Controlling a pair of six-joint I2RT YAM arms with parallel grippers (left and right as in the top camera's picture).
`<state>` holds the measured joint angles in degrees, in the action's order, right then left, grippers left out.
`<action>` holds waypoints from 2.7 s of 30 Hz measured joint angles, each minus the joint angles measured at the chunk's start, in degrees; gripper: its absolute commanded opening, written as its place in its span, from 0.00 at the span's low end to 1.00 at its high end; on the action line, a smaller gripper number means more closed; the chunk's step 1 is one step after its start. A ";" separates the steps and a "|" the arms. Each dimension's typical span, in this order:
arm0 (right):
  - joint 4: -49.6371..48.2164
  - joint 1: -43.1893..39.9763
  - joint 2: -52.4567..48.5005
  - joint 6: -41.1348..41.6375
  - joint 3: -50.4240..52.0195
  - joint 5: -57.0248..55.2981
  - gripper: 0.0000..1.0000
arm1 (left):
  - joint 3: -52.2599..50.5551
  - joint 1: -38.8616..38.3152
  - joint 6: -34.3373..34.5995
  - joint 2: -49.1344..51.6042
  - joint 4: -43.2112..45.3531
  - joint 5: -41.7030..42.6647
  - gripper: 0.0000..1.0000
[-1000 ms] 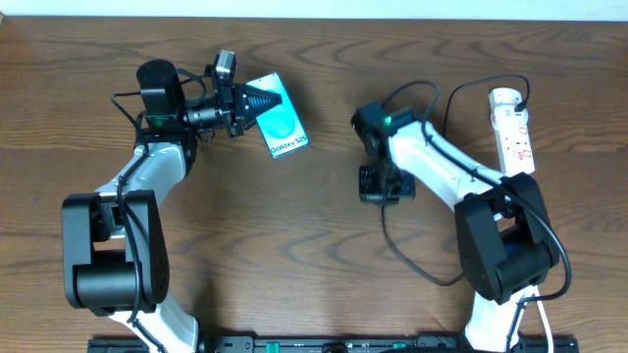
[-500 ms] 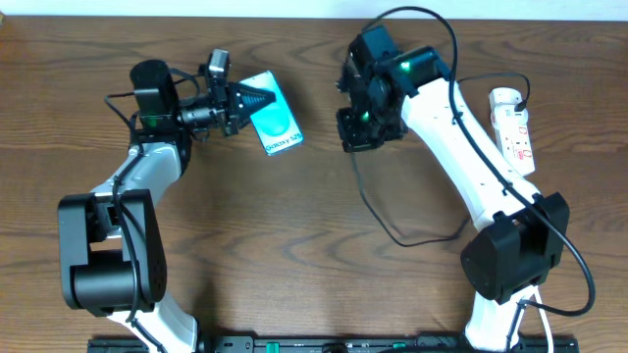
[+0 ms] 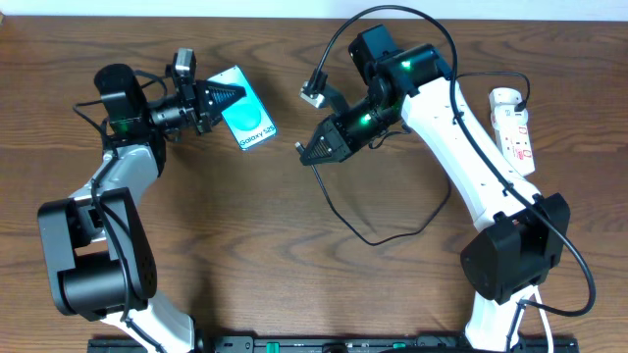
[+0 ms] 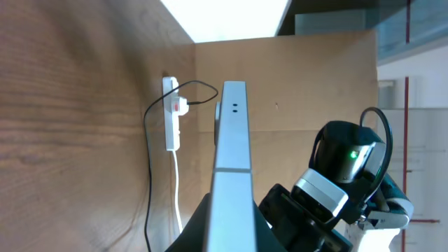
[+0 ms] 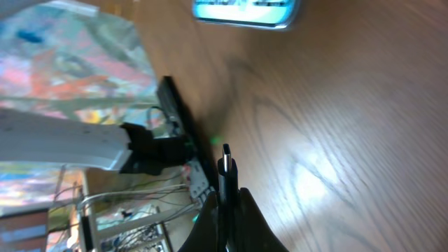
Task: Plug charger to phone and switch on socket
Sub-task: 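Lift the connector and carry it toward the phone's bottom port, then push the connector into the phone's bottom port with the right gripper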
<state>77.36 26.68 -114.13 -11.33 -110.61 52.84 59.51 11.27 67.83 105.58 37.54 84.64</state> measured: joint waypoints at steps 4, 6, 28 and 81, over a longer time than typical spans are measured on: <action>-0.24 0.00 0.02 -2.27 0.00 4.68 0.01 | -0.04 0.22 4.13 0.02 9.79 0.22 0.07; -1.18 0.00 0.00 -3.04 0.00 7.65 0.01 | 0.09 0.22 9.31 0.04 19.19 0.15 0.07; -17.94 0.00 0.02 8.33 -0.02 18.29 0.01 | 0.66 0.28 34.86 -0.02 34.36 -6.84 0.07; -20.94 3.41 -8.59 8.46 0.20 26.60 0.01 | 0.66 2.40 35.80 -0.02 38.12 0.22 0.07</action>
<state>56.42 30.09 -122.72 -2.87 -110.41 79.44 60.16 13.67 103.63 105.56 75.66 84.86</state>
